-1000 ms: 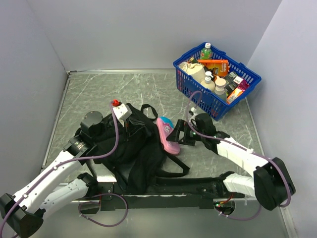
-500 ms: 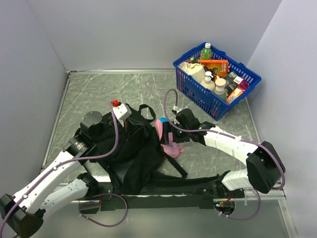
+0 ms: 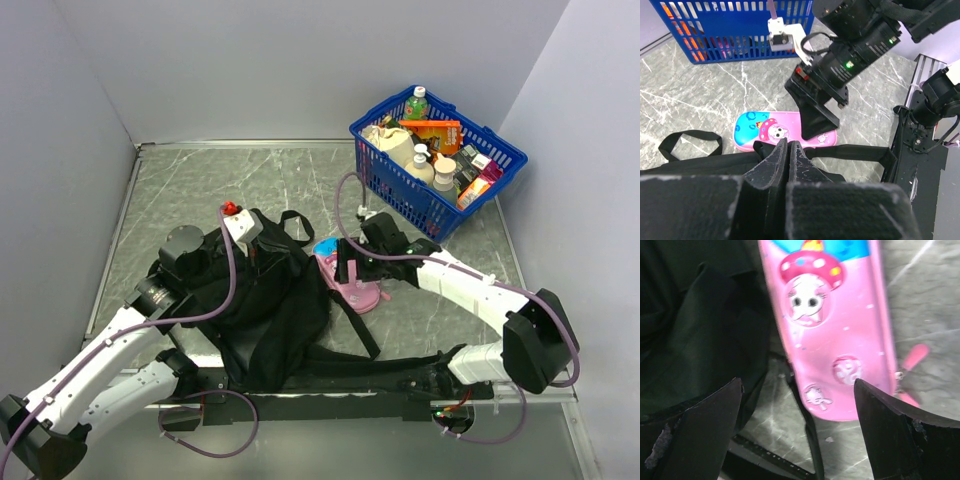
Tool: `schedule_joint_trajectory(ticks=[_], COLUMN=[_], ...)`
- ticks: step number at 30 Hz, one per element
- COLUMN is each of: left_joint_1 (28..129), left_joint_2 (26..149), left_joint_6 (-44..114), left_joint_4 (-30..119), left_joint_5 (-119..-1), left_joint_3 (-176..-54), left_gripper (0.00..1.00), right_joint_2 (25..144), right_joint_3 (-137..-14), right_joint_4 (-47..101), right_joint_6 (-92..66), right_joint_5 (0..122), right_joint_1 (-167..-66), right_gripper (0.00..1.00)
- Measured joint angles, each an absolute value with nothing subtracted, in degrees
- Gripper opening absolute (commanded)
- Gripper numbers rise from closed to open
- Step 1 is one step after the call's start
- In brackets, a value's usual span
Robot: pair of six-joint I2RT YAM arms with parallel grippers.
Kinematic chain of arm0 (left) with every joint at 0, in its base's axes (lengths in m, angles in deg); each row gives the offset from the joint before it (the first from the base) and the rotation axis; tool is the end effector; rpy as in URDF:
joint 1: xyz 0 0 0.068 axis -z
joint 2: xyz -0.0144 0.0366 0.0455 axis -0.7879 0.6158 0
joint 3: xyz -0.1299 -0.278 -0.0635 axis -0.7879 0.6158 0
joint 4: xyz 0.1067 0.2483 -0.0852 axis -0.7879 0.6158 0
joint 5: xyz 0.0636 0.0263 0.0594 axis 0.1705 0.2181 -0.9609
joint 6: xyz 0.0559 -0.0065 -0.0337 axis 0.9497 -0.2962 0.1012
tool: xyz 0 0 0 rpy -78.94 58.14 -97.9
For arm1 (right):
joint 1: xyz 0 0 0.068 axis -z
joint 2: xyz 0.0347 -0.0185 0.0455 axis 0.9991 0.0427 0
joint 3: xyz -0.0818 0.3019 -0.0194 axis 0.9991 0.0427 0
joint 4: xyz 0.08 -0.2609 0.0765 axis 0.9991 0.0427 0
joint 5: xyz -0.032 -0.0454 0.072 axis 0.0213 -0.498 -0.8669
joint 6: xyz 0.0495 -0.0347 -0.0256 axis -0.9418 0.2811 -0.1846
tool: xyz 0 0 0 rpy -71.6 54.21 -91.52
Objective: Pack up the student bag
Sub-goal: Adjust the stationery at the center of the board, then pick up the stationery from the center of the board.
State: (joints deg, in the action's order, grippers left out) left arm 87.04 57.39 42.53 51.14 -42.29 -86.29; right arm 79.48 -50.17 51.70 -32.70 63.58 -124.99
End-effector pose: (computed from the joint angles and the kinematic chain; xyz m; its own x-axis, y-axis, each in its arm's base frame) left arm 0.1464 -0.1307 0.3700 -0.1467 0.0292 -0.9887 0.8672 0.4846 -0.1144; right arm 0.2291 0.1806 0.2497 -0.8413 -0.0853 -0.5339 -0.3039 0.8914 0.3363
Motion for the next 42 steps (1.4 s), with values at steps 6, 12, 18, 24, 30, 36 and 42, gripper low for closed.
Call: schedule_joint_trajectory(ticks=[6, 12, 18, 24, 30, 36, 42], left_joint_1=[86.93, 86.93, 86.89, 86.67, 86.67, 86.58, 86.56], left_joint_2=[56.93, 56.93, 56.82, 56.80, 56.82, 56.84, 56.84], left_joint_6=[42.55, 42.57, 42.70, 42.70, 42.72, 42.68, 42.68], left_joint_4=[51.36, 51.51, 51.95, 52.13, 52.15, 52.10, 52.10], left_joint_5=[-42.26, -42.29, -42.26, -42.26, -42.24, -42.13, -41.81], left_joint_3=[-86.27, -86.29, -86.29, -86.29, -86.29, -86.29, -86.29], left_gripper=[0.01, 0.01, 0.01, 0.01, 0.01, 0.01, 0.01], right_joint_2=[79.57, 83.13, 93.40, 96.68, 100.18, 99.26, 93.03], right_joint_3=[-47.92, -46.15, -45.40, -44.86, -43.85, -36.31, -27.33], right_joint_4=[47.18, 39.61, 31.59, 28.12, 18.37, 5.30, -1.57], right_joint_6=[-31.54, -31.28, -32.14, -32.62, -35.52, -40.57, -48.16], right_joint_5=[59.49, 50.25, 41.28, 38.51, 31.69, 25.37, 21.63], right_joint_1=[-112.57, -106.84, -106.89, -106.71, -106.56, -105.45, -104.42], right_gripper=[1.00, 1.00, 1.00, 1.00, 1.00, 1.00, 1.00])
